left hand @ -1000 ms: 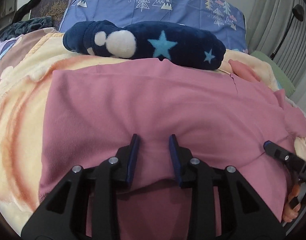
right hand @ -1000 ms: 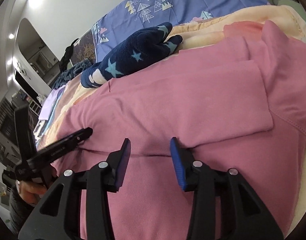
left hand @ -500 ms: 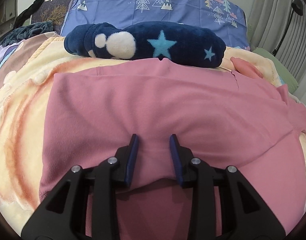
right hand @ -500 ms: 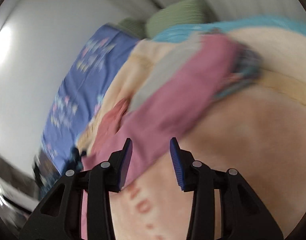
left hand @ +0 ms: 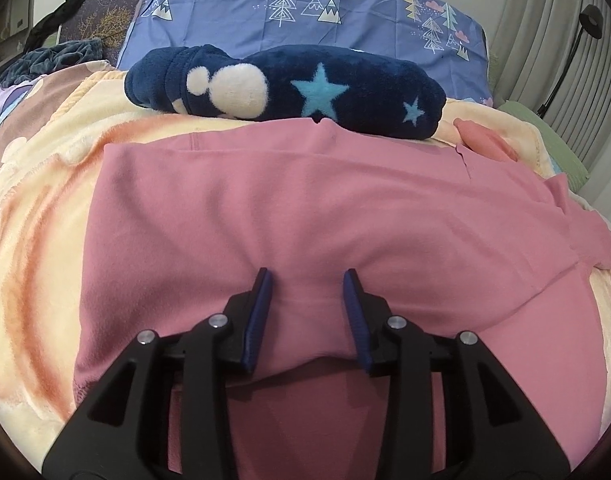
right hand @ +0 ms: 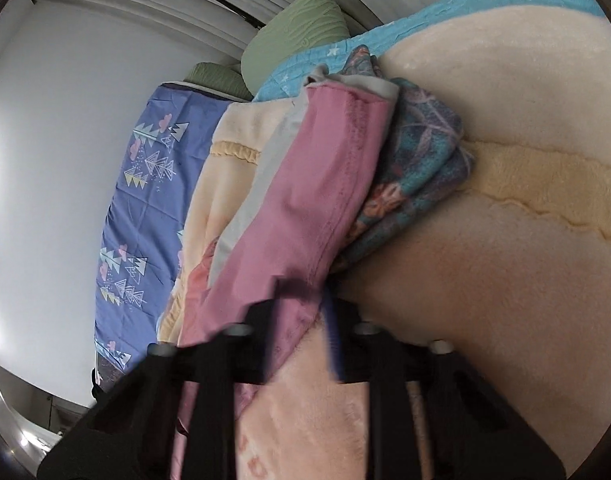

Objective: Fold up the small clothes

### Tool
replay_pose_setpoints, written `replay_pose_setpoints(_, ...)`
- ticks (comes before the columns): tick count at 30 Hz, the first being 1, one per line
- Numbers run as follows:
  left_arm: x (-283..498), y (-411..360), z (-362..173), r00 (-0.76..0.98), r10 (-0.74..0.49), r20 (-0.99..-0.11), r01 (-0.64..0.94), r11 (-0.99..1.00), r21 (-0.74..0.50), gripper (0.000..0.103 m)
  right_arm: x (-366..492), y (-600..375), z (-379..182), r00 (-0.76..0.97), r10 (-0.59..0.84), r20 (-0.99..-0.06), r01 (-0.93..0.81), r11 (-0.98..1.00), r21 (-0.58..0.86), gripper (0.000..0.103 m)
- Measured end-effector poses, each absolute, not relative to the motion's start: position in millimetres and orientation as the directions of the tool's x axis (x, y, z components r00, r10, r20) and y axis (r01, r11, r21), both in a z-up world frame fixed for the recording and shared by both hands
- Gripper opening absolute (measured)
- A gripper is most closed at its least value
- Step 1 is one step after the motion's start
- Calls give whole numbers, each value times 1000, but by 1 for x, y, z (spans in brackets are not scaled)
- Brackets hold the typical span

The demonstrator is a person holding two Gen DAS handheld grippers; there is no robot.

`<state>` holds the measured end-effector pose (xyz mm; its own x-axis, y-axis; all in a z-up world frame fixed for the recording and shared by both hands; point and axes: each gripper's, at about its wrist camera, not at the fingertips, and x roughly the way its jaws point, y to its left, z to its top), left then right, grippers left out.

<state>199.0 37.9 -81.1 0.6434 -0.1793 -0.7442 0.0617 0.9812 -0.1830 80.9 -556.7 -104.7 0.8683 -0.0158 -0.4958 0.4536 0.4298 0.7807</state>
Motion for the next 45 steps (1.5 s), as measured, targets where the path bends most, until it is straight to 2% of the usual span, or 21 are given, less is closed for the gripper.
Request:
replay_pose_setpoints(4,199,37,-81,643,-180,-744,63,981,-183,39,88,-523,-61,912,-73,-403,376,540,753,2)
replay_pose_setpoints(8,199,38,-81,644,-186,-742,64,980,-191,40,124,-465,-25,951,64,-303,198,627,753,2)
replay_pose_setpoints(10,199,39,-81,645,-201,-738,67,976,-207,41,144,-413,-12,946,180,-268,70,696,715,2)
replay_pose_setpoints(12,199,40,-81,644,-215,-734,70,972,-223,43,171,-332,-14,874,359,-329,-93,786,611,2)
replay_pose_setpoints(13,199,41,-81,643,-221,-733,73,971,-229,44,177,-308,-19,841,403,-361,-137,804,579,2)
replay_pose_setpoints(14,199,41,-81,644,-227,-731,75,969,-235,44,183,-267,-34,778,463,-425,-206,827,524,2)
replay_pose_setpoints(17,198,43,-81,645,-247,-724,81,963,-256,47,185,-196,-79,655,477,-586,-308,877,369,3)
replay_pose_setpoints(19,197,45,-81,644,-263,-718,85,958,-274,49,184,-179,-104,600,450,-662,-314,893,324,4)
replay_pose_setpoints(21,197,46,-82,643,-276,-714,88,953,-289,50,182,-182,-120,553,451,-700,-294,892,343,7)
replay_pose_setpoints(25,197,47,-82,642,-291,-709,95,948,-303,53,174,-205,-110,573,483,-662,-265,874,408,12)
replay_pose_setpoints(29,197,47,-81,643,-292,-708,96,948,-304,53,181,-237,-98,615,489,-619,-170,849,501,26)
replay_pose_setpoints(32,197,47,-81,642,-295,-708,98,947,-305,54,199,-260,-105,612,486,-623,-21,798,602,44)
replay_pose_setpoints(34,197,46,-81,641,-293,-709,99,948,-302,54,215,-262,-111,605,504,-616,47,750,660,46)
replay_pose_setpoints(35,197,46,-81,641,-292,-709,100,949,-300,55,220,-256,-109,611,502,-612,51,746,664,44)
replay_pose_setpoints(36,197,46,-81,641,-293,-709,100,948,-301,55,224,-246,-105,612,521,-595,17,743,669,23)
replay_pose_setpoints(37,197,47,-80,642,-295,-708,100,947,-304,55,228,-232,-100,598,562,-572,-46,737,675,9)
replay_pose_setpoints(38,197,47,-80,642,-299,-705,101,946,-310,55,226,-216,-89,582,622,-523,-136,709,692,3)
replay_pose_setpoints(41,195,55,-81,645,-356,-676,114,920,-375,58,213,-180,-63,540,716,-442,-323,661,677,3)
replay_pose_setpoints(43,194,62,-82,646,-397,-652,116,895,-430,59,205,-171,-57,534,709,-460,-370,686,627,11)
replay_pose_setpoints(44,194,66,-82,646,-418,-638,117,881,-458,59,202,-171,-59,537,683,-495,-367,718,592,31)
replay_pose_setpoints(45,194,68,-82,646,-434,-628,119,870,-478,59,199,-174,-62,553,652,-518,-351,747,565,38)
